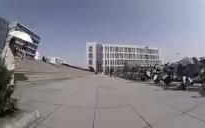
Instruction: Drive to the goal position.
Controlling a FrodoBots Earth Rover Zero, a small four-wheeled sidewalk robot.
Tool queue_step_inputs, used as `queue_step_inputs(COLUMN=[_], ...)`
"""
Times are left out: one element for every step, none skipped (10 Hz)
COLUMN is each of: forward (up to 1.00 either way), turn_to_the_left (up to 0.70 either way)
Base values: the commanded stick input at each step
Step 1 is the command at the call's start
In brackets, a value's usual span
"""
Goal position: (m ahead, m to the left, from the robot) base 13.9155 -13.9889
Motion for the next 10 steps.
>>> queue_step_inputs(forward=[0.00, 0.00, 0.00, 0.00, 0.00, 0.00, 0.00, 0.00, 0.00, 0.02], turn_to_the_left=[0.00, 0.00, 0.00, 0.00, 0.00, 0.00, 0.00, 0.00, 0.00, 0.00])
